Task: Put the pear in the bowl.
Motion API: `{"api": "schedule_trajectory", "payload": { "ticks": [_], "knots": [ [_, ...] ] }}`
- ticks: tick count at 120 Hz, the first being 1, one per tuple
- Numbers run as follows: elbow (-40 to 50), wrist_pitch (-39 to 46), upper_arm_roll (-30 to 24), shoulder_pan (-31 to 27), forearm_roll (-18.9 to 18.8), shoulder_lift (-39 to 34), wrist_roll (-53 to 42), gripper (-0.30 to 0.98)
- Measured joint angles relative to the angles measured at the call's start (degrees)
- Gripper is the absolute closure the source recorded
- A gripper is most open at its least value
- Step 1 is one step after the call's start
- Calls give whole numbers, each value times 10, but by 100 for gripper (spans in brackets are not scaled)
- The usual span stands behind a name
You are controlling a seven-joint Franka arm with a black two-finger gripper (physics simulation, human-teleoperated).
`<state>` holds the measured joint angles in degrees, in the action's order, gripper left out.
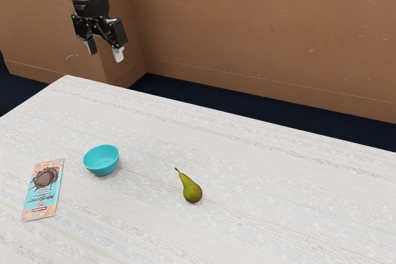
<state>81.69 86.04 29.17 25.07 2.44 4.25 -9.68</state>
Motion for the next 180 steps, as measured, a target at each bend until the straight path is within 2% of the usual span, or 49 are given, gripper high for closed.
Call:
{"api": "schedule_trajectory", "payload": {
  "ticks": [20,40,83,110,143,180],
  "knots": [
    [-3,1,-13,-5,-3,7,-9,0],
    [-42,20,-66,8,-5,71,-16,0],
    [-45,63,-110,6,-4,196,-26,0],
    [-41,80,-163,10,11,259,-30,0],
    [-54,57,-163,26,18,349,-33,0],
    [-49,37,-161,30,11,378,-37,0]
  ]
}}
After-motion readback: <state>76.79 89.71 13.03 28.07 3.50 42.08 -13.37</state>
